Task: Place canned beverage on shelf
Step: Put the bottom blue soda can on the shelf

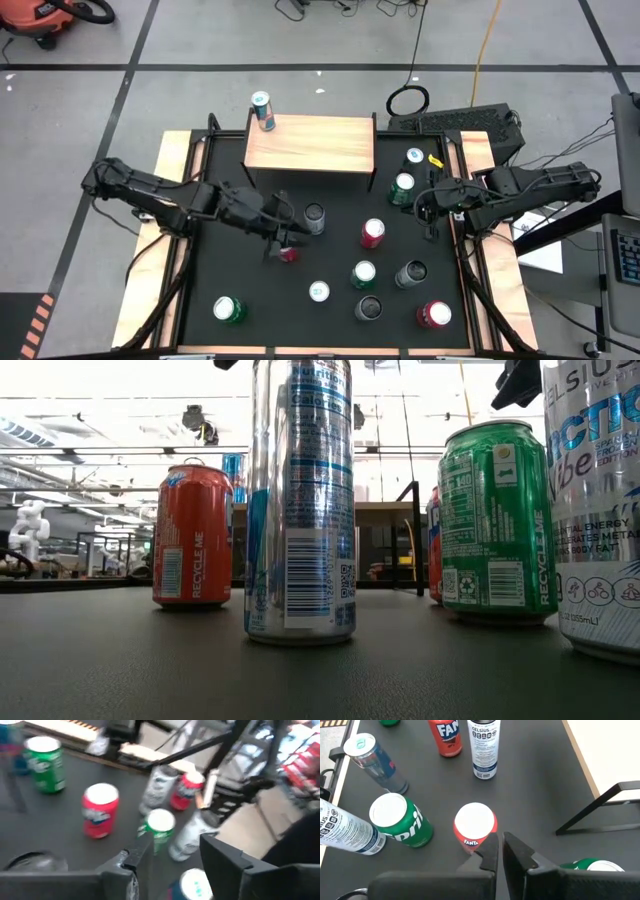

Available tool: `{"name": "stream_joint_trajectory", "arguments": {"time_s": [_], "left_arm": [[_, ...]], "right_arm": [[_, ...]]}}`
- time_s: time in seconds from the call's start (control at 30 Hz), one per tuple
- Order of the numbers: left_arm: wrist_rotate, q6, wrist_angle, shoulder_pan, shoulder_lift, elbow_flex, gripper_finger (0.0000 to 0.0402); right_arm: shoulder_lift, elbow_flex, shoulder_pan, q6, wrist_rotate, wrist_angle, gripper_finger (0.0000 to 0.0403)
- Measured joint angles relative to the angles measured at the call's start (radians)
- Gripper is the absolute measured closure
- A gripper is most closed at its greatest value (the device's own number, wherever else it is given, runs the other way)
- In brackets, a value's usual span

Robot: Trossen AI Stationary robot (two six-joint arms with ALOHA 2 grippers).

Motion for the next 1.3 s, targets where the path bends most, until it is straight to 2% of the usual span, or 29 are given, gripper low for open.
{"name": "stream_joint_trajectory", "arguments": {"time_s": [0.3, 0.4, 0.5, 0.67, 0.83, 0.93, 1.3], "left_arm": [[0.148, 0.034, 0.105, -0.097, 0.098, -0.001, 0.0230], [0.183, 0.064, 0.096, -0.103, 0.115, 0.012, 0.0230], [0.185, 0.124, 0.010, -0.102, 0.115, 0.041, 0.0227], [0.173, 0.256, -0.174, -0.093, 0.114, 0.067, 0.0181], [0.170, 0.326, -0.191, -0.098, 0.116, 0.069, 0.0114], [0.167, 0.361, -0.189, -0.101, 0.126, 0.069, 0.0088], [0.186, 0.385, -0.125, -0.107, 0.224, 0.069, 0.0084]], "right_arm": [[0.000, 0.000, 0.000, 0.016, 0.003, 0.000, 0.0397], [0.000, 0.000, 0.000, 0.106, -0.001, 0.000, 0.0397], [0.000, 0.000, 0.000, 0.215, -0.002, 0.018, 0.0397], [0.001, 0.000, 0.000, 0.397, -0.001, 0.115, 0.0396], [0.030, 0.000, 0.000, 0.506, 0.062, 0.258, 0.0392], [0.060, 0.000, 0.000, 0.542, 0.086, 0.334, 0.0390], [0.189, 0.000, 0.000, 0.578, 0.108, 0.522, 0.0390]]}}
